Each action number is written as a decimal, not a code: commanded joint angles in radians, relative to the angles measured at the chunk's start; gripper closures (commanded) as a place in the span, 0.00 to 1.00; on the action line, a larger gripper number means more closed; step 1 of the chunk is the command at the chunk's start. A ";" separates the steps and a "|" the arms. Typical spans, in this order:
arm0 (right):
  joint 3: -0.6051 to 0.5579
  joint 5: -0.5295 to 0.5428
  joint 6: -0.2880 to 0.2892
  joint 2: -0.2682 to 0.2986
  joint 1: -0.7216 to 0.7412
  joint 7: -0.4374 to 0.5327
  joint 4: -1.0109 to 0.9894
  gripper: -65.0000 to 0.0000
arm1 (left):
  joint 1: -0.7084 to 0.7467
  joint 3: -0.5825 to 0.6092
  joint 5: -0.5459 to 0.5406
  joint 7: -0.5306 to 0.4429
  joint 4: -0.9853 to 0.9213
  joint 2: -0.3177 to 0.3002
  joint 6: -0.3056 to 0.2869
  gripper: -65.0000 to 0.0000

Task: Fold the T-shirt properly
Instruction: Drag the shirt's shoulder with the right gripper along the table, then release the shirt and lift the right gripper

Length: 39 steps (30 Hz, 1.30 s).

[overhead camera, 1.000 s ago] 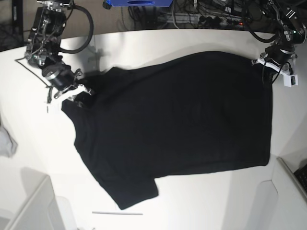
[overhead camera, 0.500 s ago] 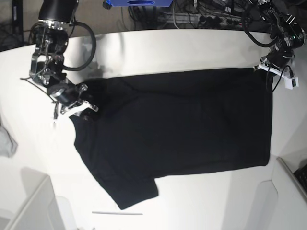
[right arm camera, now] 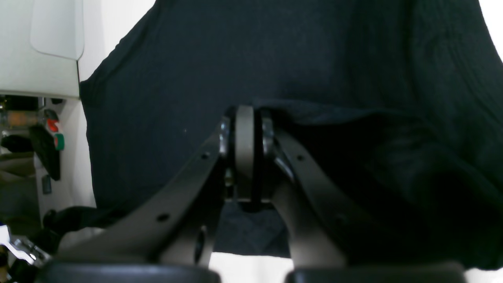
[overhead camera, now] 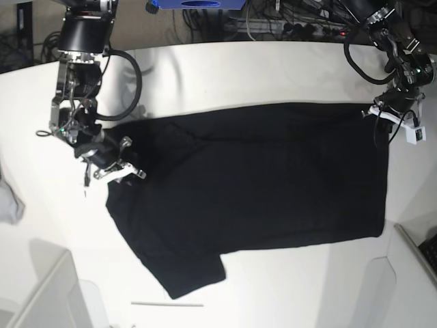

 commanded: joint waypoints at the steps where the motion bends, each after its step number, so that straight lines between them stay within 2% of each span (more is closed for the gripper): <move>1: 0.003 0.014 0.009 0.005 0.032 0.022 0.012 1.00 | -0.018 -0.005 -0.008 -0.014 0.005 -0.017 -0.003 1.00; 9: 0.003 0.014 0.009 0.005 0.081 0.022 -0.034 1.00 | -0.064 -0.005 -0.008 -0.014 -0.052 -0.019 -0.003 1.00; 14: 0.002 0.014 0.009 0.005 0.101 0.062 -0.080 1.00 | -0.096 -0.005 -0.005 -0.014 -0.057 -0.019 -0.001 1.00; 21: 0.002 0.014 0.009 0.005 0.109 0.065 -0.089 1.00 | -0.141 -0.005 0.117 -0.019 -0.057 -0.011 -0.001 1.00; 25: 0.000 0.014 0.009 0.005 0.114 0.094 -0.091 1.00 | -0.155 -0.005 0.124 -0.019 -0.057 -0.010 -0.001 1.00; 39: -0.003 0.014 0.009 0.005 0.115 0.095 -0.132 1.00 | -0.159 -0.013 0.125 -0.019 -0.058 -0.011 -0.001 1.00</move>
